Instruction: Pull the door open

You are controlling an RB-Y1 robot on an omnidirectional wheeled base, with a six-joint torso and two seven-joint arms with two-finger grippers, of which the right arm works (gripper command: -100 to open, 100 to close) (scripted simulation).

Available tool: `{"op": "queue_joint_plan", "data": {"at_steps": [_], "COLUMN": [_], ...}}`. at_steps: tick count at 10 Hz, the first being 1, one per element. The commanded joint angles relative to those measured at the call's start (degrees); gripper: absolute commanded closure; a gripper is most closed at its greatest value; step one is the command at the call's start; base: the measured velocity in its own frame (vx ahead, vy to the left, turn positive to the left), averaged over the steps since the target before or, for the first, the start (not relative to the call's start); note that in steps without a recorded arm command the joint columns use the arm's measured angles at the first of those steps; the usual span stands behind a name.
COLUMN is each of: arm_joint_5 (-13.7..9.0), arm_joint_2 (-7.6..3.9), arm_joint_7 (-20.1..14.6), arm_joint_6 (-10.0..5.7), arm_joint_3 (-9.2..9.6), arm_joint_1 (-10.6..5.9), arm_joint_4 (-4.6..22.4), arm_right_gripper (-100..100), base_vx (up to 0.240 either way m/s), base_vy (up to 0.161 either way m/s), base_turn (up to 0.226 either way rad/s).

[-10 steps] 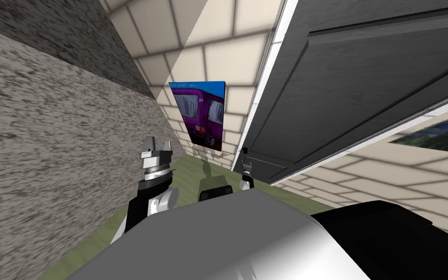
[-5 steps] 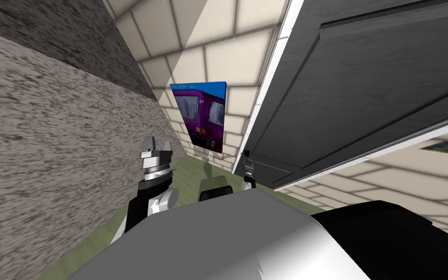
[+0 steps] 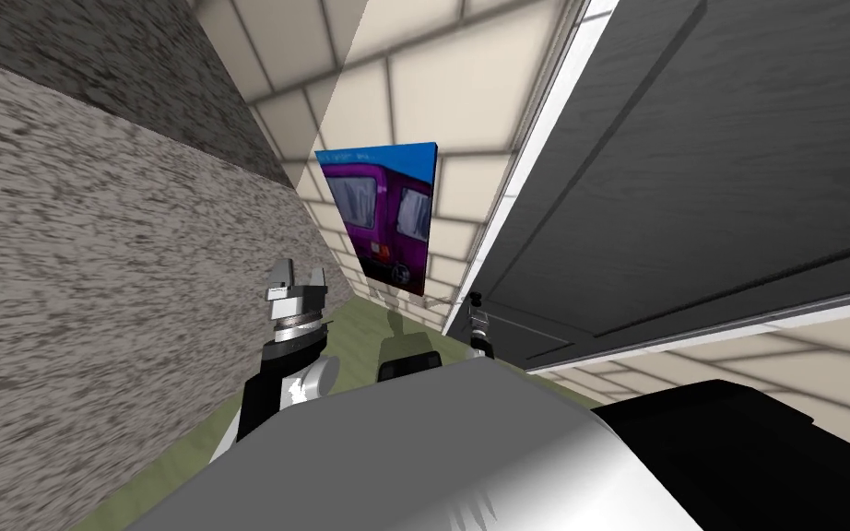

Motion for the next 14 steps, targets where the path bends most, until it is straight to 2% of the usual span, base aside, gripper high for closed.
{"op": "queue_joint_plan", "data": {"at_steps": [1, 2, 3, 5, 6, 7, 8, 13, 14], "arm_joint_5": [-0.22, -0.28, -0.38, -0.5, -0.54, -0.57, -0.57, -0.57, 0.0], "arm_joint_2": [-1.81, -2.45, -3.63, -4.97, -5.47, -5.06, -5.06, -5.06, -5.39], "arm_joint_7": [-2.36, -3.21, -4.79, -6.59, -7.26, -6.42, -6.42, -6.42, -6.92], "arm_joint_6": [-0.37, -0.56, -0.9, -1.29, -1.43, -1.11, -1.11, -1.11, -0.95], "arm_joint_3": [-0.1, -0.11, -0.13, -0.16, -0.17, -0.24, -0.24, -0.24, 0.82], "arm_joint_1": [0.89, 1.09, 1.47, 1.9, 2.06, 2.21, 2.21, 2.21, 2.45], "arm_joint_4": [0.55, 0.94, 1.66, 2.48, 2.78, 2.01, 2.01, 2.01, 1.53], "arm_right_gripper": [-100, -100, -100, -100, -100, -100, 100, 100, 100], "base_vx": [0.139, 0.138, 0.144, 0.142, 0.139, 0.062, -0.008, -0.01, -0.11], "base_vy": [0.006, -0.01, -0.017, -0.011, -0.017, -0.006, -0.001, 0.001, -0.032], "base_turn": [0.056, 0.036, 0.039, 0.034, 0.032, 0.006, -0.006, 0.003, 0.047]}}
